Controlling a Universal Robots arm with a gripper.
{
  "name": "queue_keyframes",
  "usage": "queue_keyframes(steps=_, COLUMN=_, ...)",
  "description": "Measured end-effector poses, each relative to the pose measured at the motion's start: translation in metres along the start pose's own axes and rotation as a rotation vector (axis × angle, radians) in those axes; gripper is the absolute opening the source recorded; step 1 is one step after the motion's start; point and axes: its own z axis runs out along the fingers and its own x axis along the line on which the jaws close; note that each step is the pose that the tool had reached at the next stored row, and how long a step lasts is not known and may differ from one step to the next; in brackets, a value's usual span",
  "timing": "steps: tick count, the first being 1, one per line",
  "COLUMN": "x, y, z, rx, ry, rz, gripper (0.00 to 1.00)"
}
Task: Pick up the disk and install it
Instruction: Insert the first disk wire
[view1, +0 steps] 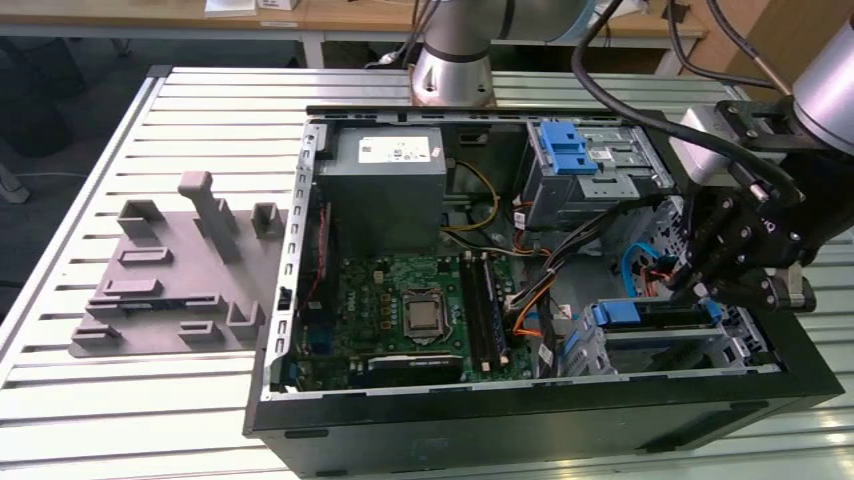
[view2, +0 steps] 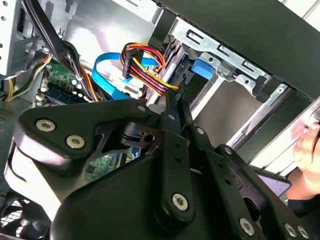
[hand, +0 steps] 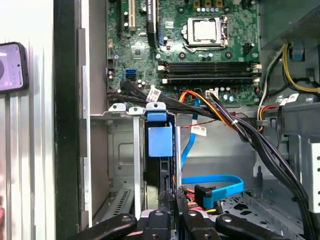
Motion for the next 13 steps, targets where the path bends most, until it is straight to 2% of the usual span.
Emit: queue_keyframes(steps=13, x=0.0002, y=-0.0013, z=0.0066, rx=0.0001, ry=-0.0022, rz=-0.001, gripper=0.16)
